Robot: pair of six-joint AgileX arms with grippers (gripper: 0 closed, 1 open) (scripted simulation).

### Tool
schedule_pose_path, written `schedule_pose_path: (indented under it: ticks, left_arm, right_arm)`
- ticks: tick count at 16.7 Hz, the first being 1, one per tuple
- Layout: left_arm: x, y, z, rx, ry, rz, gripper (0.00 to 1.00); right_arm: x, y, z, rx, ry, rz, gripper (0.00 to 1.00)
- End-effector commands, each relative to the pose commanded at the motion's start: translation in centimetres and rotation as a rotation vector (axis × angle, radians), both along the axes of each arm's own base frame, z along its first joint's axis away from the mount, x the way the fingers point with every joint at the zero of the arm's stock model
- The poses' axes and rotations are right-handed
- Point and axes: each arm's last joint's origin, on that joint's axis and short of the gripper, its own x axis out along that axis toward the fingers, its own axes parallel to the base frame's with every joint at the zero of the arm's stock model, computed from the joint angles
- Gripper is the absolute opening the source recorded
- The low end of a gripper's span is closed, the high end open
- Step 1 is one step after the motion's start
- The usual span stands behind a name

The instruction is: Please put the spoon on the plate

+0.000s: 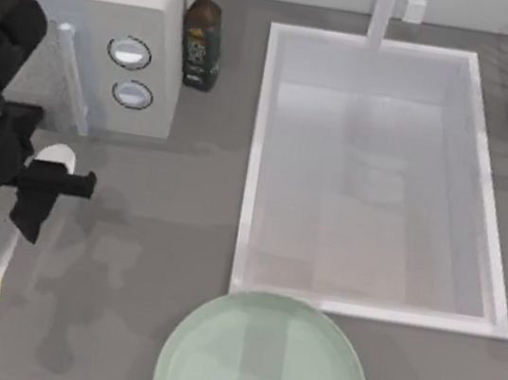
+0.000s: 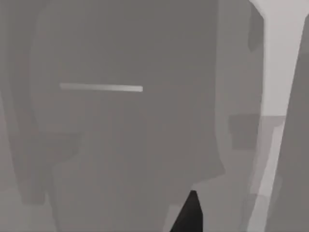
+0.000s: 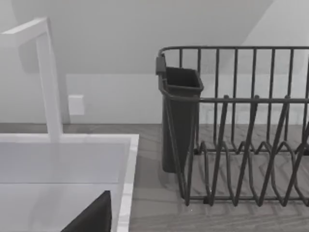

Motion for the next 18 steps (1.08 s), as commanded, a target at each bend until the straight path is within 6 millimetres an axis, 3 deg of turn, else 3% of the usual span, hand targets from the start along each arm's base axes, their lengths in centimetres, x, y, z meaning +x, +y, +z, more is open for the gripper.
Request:
schedule_pose_path:
  ticks: [5, 11, 18]
  left_arm:
    - [-0.7, -6.9, -1.1, 0.035, 0.071, 0.460, 0.00]
    - [-3.7, -15.0, -1.7, 0.125, 0.126, 0.990, 0.00]
    - [-8.1, -21.7, -1.6, 0.212, 0.066, 1.412, 0.00]
  right_arm:
    - [0.0, 0.0, 0.0, 0.000, 0.000, 0.000, 1.00]
    - [0.0, 0.0, 0.0, 0.000, 0.000, 0.000, 1.00]
    - [0.0, 0.0, 0.0, 0.000, 0.000, 0.000, 1.00]
